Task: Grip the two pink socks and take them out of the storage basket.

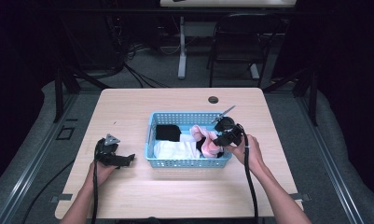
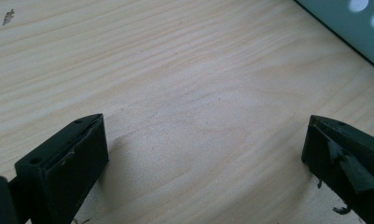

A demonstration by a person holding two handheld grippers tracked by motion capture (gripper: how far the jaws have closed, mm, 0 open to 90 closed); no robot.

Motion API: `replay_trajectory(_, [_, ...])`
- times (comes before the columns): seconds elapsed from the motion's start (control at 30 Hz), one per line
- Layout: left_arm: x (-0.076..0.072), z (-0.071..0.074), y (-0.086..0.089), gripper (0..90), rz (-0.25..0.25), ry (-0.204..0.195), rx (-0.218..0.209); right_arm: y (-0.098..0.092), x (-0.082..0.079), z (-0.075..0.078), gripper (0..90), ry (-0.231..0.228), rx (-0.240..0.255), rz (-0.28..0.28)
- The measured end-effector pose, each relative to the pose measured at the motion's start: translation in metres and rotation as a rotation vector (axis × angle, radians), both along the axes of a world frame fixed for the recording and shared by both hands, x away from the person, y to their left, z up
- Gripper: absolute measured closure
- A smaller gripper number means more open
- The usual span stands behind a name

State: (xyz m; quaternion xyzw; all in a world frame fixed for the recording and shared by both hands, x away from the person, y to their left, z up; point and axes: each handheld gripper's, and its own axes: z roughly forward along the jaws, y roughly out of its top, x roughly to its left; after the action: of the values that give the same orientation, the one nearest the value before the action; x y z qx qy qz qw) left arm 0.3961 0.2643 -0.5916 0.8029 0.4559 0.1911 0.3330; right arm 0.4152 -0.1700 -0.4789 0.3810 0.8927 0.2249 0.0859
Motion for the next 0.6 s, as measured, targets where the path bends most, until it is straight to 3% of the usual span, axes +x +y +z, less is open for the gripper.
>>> replay_trajectory(0.33, [0.0,0.0,0.0,0.2,0.0,0.0,0.0,-0.001,-0.005,0.022,80.4,-0.039,0.063,-0.024])
replay_trajectory(0.6, [0.0,0.0,0.0,0.2,0.0,-0.001,-0.001,-0.003,-0.008,0.041,80.4,-0.053,0.087,-0.02])
